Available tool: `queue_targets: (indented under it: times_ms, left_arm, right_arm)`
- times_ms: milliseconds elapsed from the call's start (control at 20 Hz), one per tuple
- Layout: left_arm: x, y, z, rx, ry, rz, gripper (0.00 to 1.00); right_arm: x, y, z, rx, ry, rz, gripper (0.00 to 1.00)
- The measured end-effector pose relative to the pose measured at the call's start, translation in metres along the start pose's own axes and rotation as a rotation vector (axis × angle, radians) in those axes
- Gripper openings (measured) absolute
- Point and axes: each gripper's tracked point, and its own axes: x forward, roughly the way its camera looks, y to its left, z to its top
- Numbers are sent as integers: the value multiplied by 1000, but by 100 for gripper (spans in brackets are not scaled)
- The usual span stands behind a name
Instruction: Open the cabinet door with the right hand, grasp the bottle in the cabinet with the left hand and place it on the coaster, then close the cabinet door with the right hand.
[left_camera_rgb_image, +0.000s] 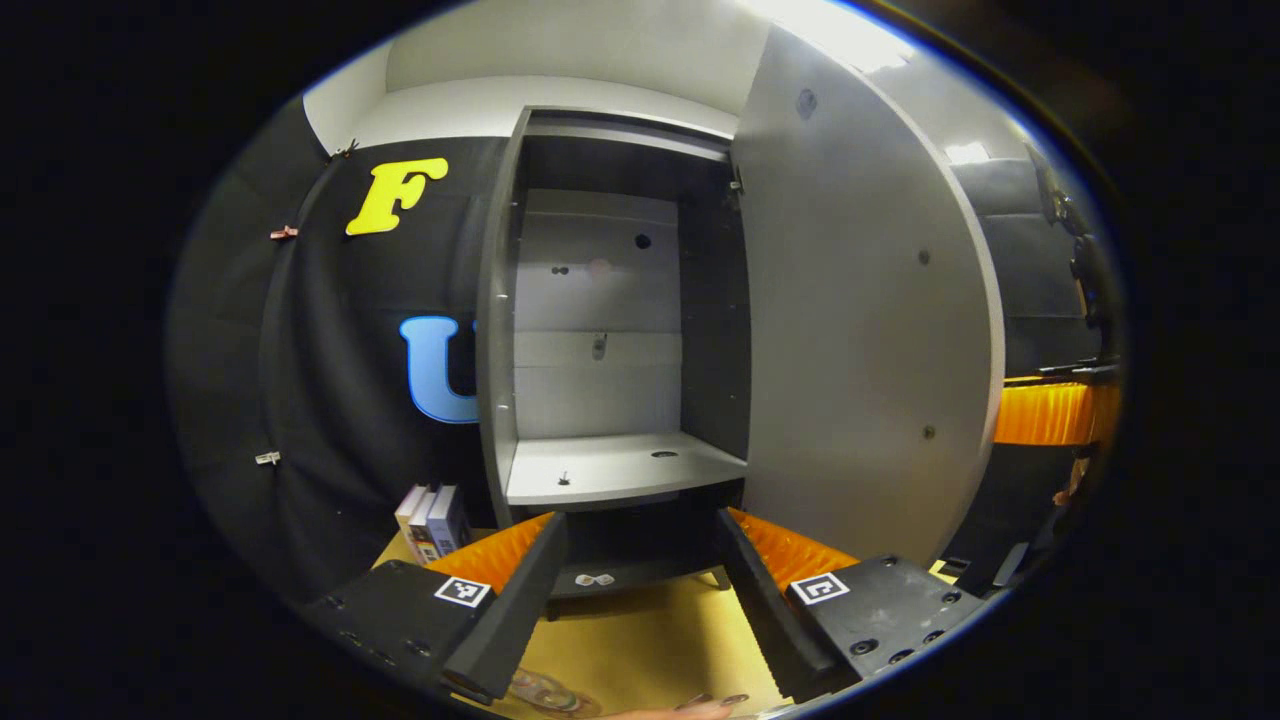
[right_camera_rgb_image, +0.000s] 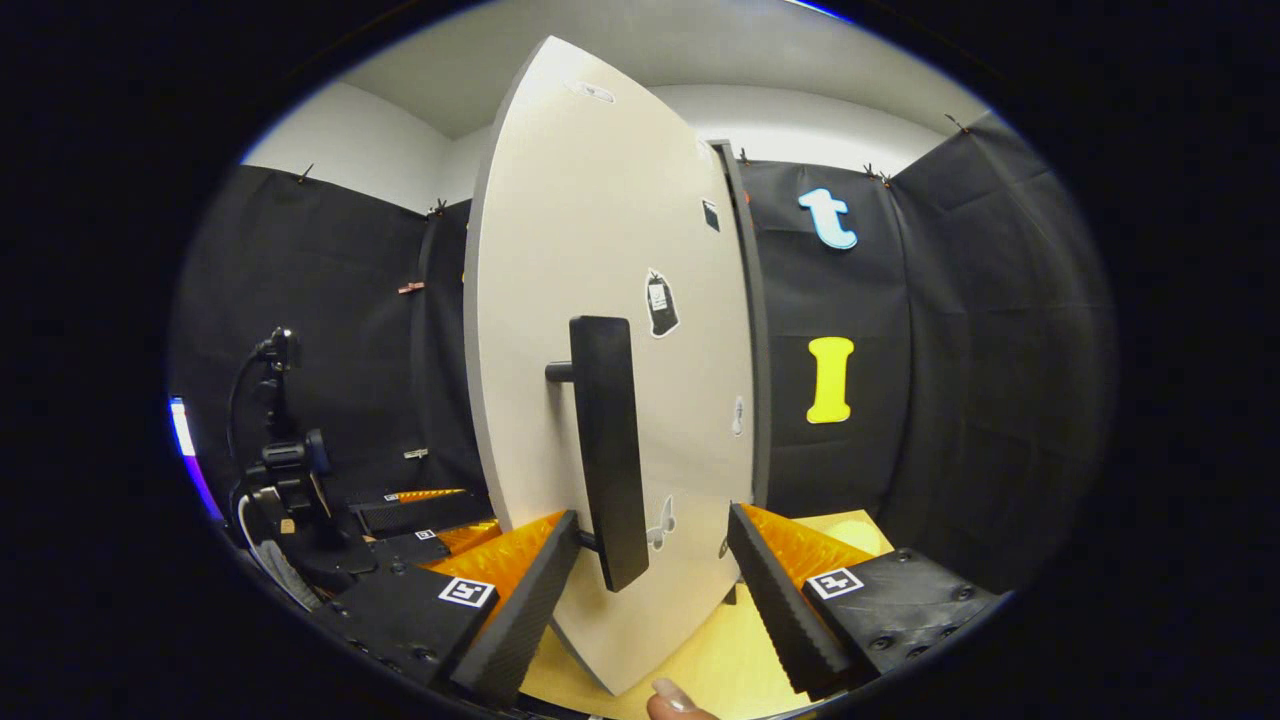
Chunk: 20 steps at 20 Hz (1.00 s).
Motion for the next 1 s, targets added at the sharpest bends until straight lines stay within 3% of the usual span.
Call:
queue_targets:
  times_ms: [250,400,600,1000]
  left_arm:
    - [-9,58,13,31,-16,37,93]
    - [-17,82,23,38,-42,51,93]
    - [-25,92,26,23,-55,69,93]
    - [-27,59,27,-2,-54,56,93]
  right_arm:
    - [45,71,-19,-7,11,74,97]
    - [55,91,-17,-66,-23,55,98]
    - [56,86,-16,-91,-55,14,96]
    - [48,61,-6,-32,-71,-41,95]
